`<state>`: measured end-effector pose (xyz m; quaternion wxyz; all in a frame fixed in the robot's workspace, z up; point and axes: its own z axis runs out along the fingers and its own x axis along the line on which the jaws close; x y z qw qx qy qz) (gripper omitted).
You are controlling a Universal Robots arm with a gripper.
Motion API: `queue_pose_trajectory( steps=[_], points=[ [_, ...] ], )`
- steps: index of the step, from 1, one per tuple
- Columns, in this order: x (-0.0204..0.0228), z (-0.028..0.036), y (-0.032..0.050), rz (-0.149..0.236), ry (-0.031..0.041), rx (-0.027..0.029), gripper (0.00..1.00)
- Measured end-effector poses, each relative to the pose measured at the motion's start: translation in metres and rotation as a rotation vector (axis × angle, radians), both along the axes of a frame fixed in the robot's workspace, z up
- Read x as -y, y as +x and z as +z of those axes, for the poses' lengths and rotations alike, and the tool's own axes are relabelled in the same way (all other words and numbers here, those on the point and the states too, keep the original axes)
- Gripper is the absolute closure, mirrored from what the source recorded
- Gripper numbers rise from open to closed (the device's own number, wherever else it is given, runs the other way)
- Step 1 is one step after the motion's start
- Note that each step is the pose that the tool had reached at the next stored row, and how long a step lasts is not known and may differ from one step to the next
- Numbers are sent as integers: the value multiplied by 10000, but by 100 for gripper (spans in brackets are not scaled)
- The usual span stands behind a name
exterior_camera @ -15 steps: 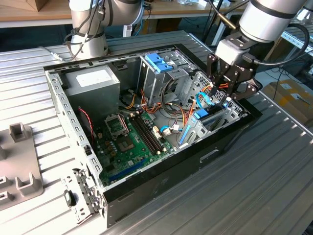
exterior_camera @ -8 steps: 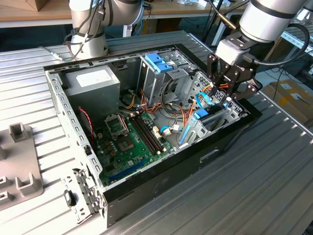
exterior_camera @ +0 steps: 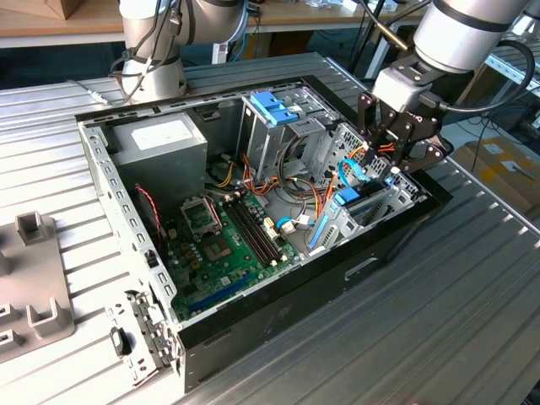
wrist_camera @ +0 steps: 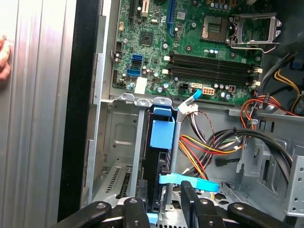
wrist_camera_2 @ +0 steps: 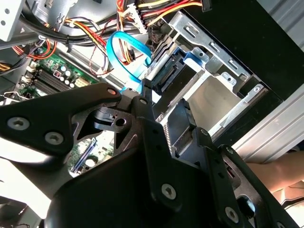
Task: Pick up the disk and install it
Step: 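Insert the second disk wire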
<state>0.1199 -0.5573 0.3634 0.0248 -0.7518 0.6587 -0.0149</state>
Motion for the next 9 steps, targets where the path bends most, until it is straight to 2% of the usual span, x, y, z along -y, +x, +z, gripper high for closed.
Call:
queue_pose_trajectory(
  steps=[9],
  points=[
    [0, 0, 8, 427, -22, -2, 58]
  ],
)
